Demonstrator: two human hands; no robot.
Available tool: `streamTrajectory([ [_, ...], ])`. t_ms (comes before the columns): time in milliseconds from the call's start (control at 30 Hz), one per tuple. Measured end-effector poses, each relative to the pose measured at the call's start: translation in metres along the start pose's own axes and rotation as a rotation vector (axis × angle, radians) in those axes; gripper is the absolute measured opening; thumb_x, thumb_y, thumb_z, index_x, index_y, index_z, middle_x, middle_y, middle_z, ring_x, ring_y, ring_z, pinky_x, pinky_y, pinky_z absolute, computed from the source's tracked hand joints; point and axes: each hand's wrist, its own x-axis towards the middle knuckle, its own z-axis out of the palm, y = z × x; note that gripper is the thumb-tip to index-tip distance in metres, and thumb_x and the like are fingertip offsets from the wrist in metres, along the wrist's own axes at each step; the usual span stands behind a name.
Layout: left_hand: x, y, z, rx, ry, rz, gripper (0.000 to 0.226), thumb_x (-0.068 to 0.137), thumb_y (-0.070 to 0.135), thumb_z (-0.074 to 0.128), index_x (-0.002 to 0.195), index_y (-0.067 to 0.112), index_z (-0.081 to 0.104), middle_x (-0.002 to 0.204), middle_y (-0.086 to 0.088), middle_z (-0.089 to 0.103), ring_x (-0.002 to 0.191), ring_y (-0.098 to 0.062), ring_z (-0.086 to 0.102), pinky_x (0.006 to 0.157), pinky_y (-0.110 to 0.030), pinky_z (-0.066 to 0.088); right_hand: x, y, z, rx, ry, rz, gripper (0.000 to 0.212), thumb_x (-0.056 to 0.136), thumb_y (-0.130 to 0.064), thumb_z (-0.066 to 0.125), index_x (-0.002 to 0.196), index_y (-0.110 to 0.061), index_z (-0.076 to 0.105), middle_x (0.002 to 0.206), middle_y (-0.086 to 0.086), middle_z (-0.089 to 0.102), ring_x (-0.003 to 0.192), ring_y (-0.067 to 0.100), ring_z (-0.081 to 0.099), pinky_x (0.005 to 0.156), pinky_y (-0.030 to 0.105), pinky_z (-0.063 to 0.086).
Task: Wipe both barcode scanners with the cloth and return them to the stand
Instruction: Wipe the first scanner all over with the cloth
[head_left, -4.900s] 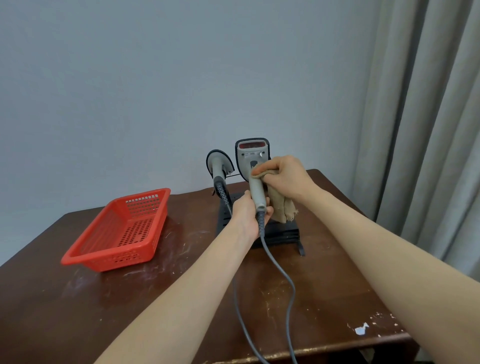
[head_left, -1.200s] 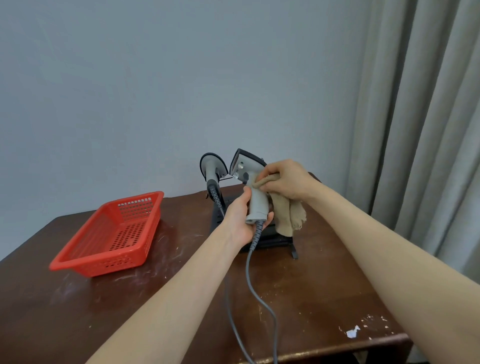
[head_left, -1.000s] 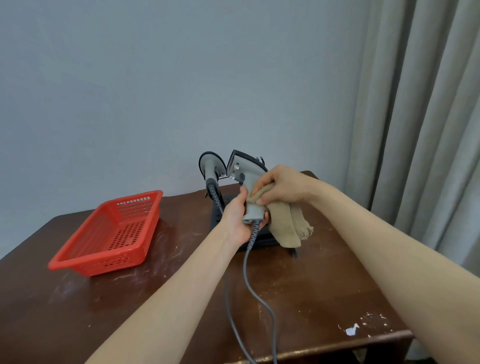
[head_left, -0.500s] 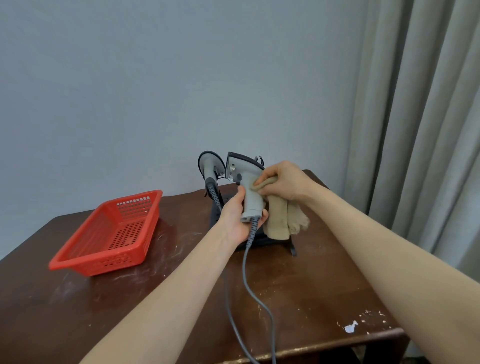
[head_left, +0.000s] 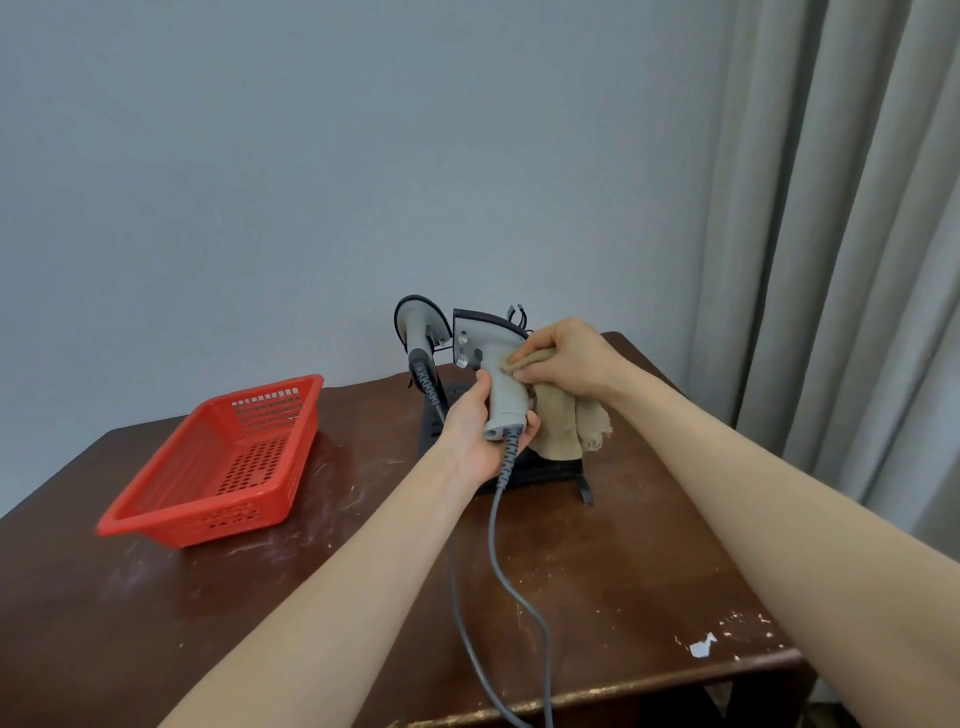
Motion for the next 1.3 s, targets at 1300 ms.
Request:
streamTrajectory([
  [1300, -0.002, -0.012, 0.004, 0.014, -0.035, 0.037, 0.037, 0.099, 0.038, 0.044, 0.112, 0.006, 0.057, 0.089, -0.011, 0.061, 0.068, -0.021, 0.056, 0.043, -0.024, 0.049, 0.009, -0.007, 0.003, -0.225, 0.174, -0.049, 0.011, 0.081, -0.016, 0.068, 0.087, -0.023, 0.074, 0.103, -0.006, 0.07, 0.096, 0.007, 0.058, 0.083, 0.02, 0.043],
])
